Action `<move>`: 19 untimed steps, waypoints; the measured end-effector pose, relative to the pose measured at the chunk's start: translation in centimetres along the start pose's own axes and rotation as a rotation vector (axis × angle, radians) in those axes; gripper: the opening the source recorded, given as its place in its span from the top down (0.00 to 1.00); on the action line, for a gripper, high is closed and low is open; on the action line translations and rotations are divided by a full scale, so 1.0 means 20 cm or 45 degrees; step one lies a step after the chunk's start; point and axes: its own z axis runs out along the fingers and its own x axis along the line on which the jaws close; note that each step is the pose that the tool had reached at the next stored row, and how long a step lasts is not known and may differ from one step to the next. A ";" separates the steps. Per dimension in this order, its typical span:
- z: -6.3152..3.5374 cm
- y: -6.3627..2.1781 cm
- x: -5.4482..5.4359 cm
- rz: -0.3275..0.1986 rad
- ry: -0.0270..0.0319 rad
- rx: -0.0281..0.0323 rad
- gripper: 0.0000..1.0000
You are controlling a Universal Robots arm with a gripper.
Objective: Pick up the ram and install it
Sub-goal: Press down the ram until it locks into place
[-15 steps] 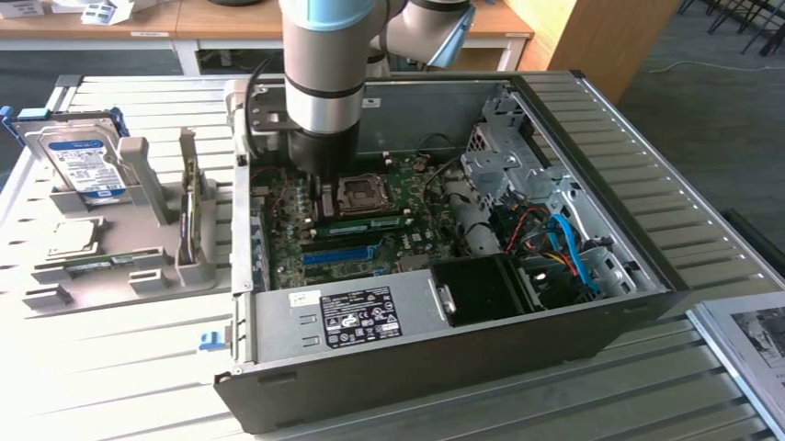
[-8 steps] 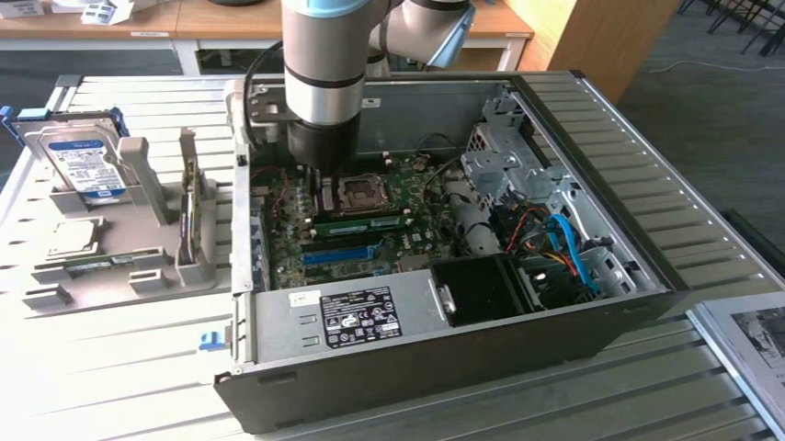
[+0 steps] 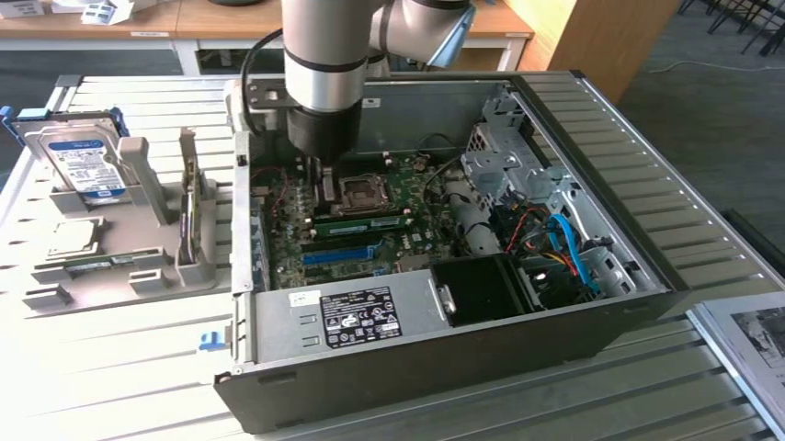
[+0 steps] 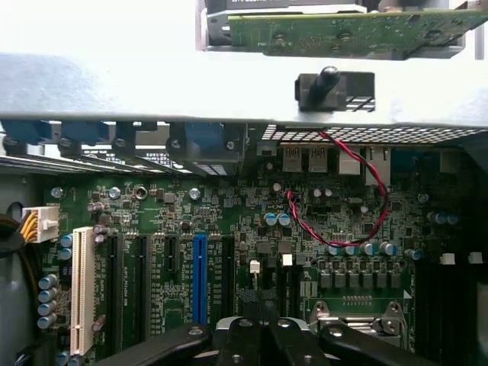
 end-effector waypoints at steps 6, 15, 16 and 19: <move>-0.062 -0.001 0.00 0.000 0.0000 -0.0001 0.90; -0.162 -0.004 0.00 0.000 0.0000 0.0000 0.90; -0.173 -0.004 0.00 0.000 0.0000 0.0000 0.90; -0.206 -0.004 0.00 0.000 0.0000 0.0000 0.90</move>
